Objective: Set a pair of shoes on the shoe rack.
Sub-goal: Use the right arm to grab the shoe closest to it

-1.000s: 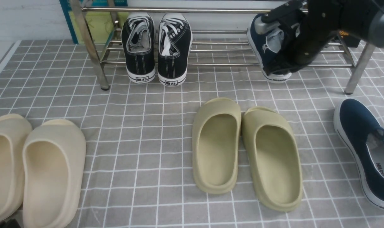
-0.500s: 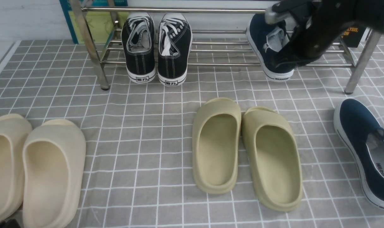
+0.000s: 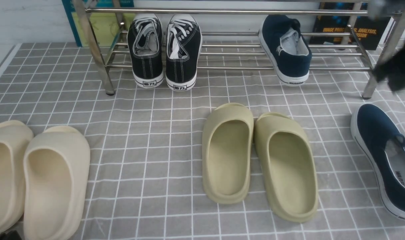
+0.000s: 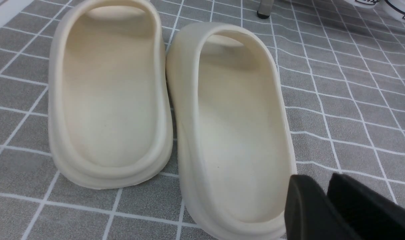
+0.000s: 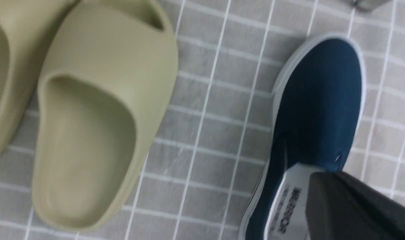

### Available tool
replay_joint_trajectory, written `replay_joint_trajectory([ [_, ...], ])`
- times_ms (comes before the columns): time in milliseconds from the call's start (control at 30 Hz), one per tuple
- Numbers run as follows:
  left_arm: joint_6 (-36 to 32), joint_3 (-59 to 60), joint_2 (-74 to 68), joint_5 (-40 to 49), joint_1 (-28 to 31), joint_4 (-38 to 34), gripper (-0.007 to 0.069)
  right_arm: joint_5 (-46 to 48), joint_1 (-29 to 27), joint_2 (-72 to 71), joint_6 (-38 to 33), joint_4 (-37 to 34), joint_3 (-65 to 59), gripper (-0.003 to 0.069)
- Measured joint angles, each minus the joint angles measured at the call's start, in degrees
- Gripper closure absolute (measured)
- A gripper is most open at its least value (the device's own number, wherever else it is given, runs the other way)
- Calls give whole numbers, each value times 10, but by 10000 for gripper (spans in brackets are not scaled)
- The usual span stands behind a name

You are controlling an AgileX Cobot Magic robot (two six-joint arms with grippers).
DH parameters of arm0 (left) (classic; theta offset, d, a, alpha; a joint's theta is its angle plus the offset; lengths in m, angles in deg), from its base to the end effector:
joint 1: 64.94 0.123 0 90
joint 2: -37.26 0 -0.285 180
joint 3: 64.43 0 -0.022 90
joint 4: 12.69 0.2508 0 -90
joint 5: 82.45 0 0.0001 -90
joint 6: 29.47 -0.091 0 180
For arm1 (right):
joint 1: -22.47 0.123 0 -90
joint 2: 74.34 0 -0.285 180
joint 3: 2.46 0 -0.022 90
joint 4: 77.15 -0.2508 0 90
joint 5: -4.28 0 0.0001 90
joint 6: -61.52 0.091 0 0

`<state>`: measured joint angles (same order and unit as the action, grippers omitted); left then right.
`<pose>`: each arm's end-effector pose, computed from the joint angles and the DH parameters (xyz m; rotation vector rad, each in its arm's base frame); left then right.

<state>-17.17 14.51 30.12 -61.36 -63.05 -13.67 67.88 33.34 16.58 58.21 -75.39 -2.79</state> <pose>0.0528 0.0012 0.1706 -0.2419 1.8572 -0.1420 0.2896 0.0531 0.3421 -0.3435 2.6797 -0.0015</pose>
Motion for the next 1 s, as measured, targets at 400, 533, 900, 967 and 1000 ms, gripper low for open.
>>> replay_joint_trajectory([
  [400,0,0,0,0,0,0,512,-94,0,-33,65,16,-229,521],
  [533,0,0,0,0,0,0,512,-119,0,-32,73,22,-239,402],
  [900,0,0,0,0,0,-1,512,-150,0,52,99,65,-241,226],
  [967,0,0,0,0,0,-1,512,-152,0,80,100,65,-241,295],
  [1000,0,0,0,0,0,-1,512,-152,0,80,100,65,-241,303],
])
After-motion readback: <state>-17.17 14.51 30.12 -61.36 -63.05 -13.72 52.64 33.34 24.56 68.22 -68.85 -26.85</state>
